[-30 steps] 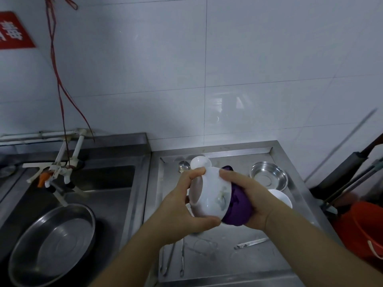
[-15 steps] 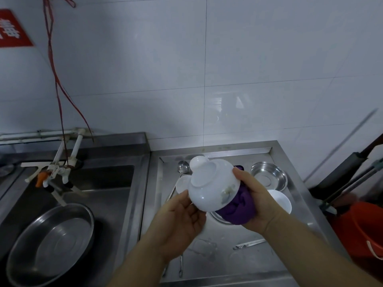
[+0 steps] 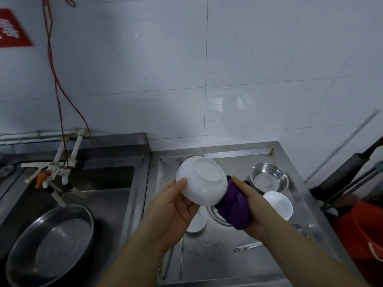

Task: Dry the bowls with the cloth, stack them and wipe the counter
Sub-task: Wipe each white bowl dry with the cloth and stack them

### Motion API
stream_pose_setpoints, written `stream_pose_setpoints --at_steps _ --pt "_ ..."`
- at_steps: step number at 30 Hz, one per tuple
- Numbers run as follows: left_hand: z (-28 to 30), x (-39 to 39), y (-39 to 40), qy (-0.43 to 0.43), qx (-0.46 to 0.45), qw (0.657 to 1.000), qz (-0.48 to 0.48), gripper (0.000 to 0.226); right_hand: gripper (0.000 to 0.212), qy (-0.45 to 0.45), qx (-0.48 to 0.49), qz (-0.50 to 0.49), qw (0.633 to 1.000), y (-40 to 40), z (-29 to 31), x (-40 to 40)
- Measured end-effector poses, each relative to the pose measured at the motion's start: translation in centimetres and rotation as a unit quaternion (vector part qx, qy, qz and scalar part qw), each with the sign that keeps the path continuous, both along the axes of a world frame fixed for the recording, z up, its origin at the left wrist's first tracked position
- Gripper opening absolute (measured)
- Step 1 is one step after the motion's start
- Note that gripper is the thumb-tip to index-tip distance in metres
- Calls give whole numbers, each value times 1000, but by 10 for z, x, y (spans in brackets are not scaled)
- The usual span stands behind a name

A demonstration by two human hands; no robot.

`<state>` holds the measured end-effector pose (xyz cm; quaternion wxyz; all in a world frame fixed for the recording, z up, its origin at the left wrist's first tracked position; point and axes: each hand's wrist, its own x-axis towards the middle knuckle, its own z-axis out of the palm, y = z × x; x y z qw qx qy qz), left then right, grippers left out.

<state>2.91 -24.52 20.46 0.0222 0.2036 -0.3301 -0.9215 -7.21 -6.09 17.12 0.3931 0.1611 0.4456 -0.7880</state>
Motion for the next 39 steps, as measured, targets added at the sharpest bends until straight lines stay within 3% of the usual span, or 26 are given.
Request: stream_pose_setpoints --at_steps 3,5,8,10,12,14,16,17,18,20,22,24,27,30,32,34,36,39 --pt "0 2 -7 16 -53 998 -10 45 50 20 71 -111 991 -1 9 -13" --pt "-1 3 -7 -8 -160 987 -27 44 36 87 78 -167 979 -2 24 -21" --pt "-5 3 -1 -50 -324 943 -63 36 17 248 85 -181 948 -10 57 -20" --pt "-4 4 5 -45 -373 921 -100 28 9 386 134 -143 902 -17 74 -8" --pt "0 5 10 -16 -384 911 -147 30 15 537 204 -54 817 -21 81 7" --pt "4 6 13 22 -383 907 -172 28 26 694 282 62 659 -20 80 14" --pt "5 9 13 37 -385 907 -165 29 28 808 276 127 505 -17 76 12" --pt "5 10 12 37 -383 910 -156 31 26 832 255 142 471 -17 75 10" --pt "4 12 11 36 -378 913 -147 33 23 840 237 152 464 -18 74 9" --pt "4 16 10 41 -363 920 -142 35 16 823 224 145 501 -19 72 6" --pt "6 20 7 39 -362 920 -147 35 18 776 240 114 573 -19 68 5" --pt "6 22 3 47 -371 913 -162 31 24 696 249 103 665 -21 70 0" --pt "9 26 -1 75 -373 907 -182 35 15 524 199 67 826 -25 72 -10" --pt "15 30 2 100 -368 910 -165 35 19 348 132 12 928 -24 62 -21" --pt "20 31 2 110 -360 915 -147 35 18 253 89 -21 963 -22 54 -20" --pt "23 29 2 114 -363 916 -130 37 32 167 65 -39 983 -22 43 -14" --pt "23 26 4 120 -370 914 -114 41 47 86 35 -43 995 -25 35 -5" --pt "23 20 7 114 -379 914 -85 43 47 22 -4 -30 999 -33 34 5"
